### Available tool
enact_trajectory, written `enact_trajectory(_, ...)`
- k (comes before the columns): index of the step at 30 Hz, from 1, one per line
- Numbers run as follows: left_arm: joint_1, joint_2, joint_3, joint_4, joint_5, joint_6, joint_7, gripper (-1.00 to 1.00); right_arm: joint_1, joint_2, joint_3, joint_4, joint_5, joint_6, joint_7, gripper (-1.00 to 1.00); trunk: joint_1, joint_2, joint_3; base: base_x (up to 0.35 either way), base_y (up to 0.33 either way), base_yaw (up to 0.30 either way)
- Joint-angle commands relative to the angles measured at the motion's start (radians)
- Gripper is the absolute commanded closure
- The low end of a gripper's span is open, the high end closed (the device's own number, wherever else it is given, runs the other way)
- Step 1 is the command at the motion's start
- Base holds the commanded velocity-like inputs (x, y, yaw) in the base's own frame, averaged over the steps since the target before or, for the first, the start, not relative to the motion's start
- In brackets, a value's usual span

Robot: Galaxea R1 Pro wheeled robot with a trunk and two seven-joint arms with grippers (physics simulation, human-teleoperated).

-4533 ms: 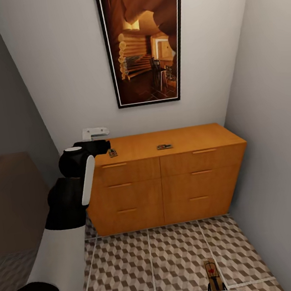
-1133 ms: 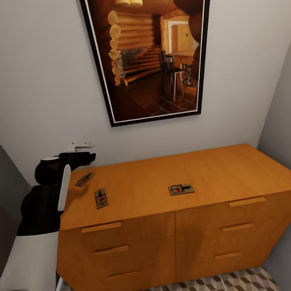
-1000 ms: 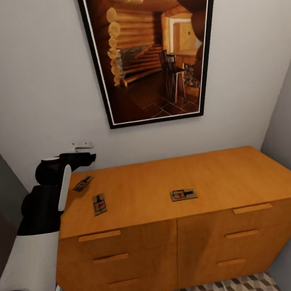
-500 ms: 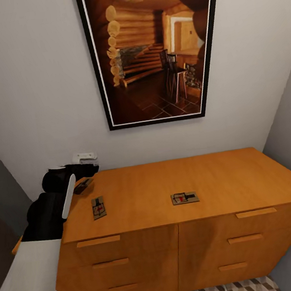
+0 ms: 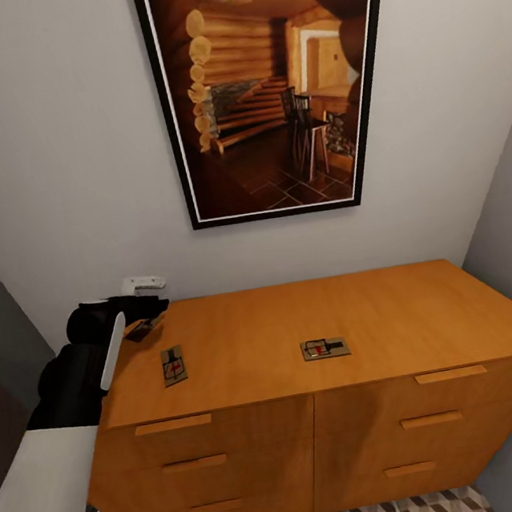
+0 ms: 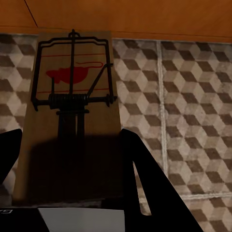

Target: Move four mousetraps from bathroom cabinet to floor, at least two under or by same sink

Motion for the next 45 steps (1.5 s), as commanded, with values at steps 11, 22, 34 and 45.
enact_trajectory(11,0.000,0.015,0.101,-0.001,-0.001,0.004,-0.076,-1.00,-0.001,0.003,0.009,0.001,-0.012,-0.003,-0.005,1.00,0.000,-0.001,-0.001,0.000,0.000,0.000)
enact_trajectory(22,0.001,0.016,0.106,0.004,0.001,0.004,-0.082,-1.00,-0.001,0.002,0.009,0.001,-0.012,-0.003,-0.005,1.00,0.000,-0.001,-0.001,0.000,0.000,0.000)
enact_trajectory(34,0.001,0.015,0.106,0.021,0.001,0.004,-0.082,-1.00,-0.001,0.003,0.009,0.001,-0.012,-0.003,-0.005,1.00,0.000,-0.001,-0.013,0.000,0.000,0.000)
enact_trajectory(45,0.006,0.010,0.105,0.031,0.001,0.002,-0.087,-1.00,-0.001,0.002,0.009,0.001,-0.012,-0.003,-0.005,1.00,0.000,-0.001,-0.028,0.000,0.000,0.000)
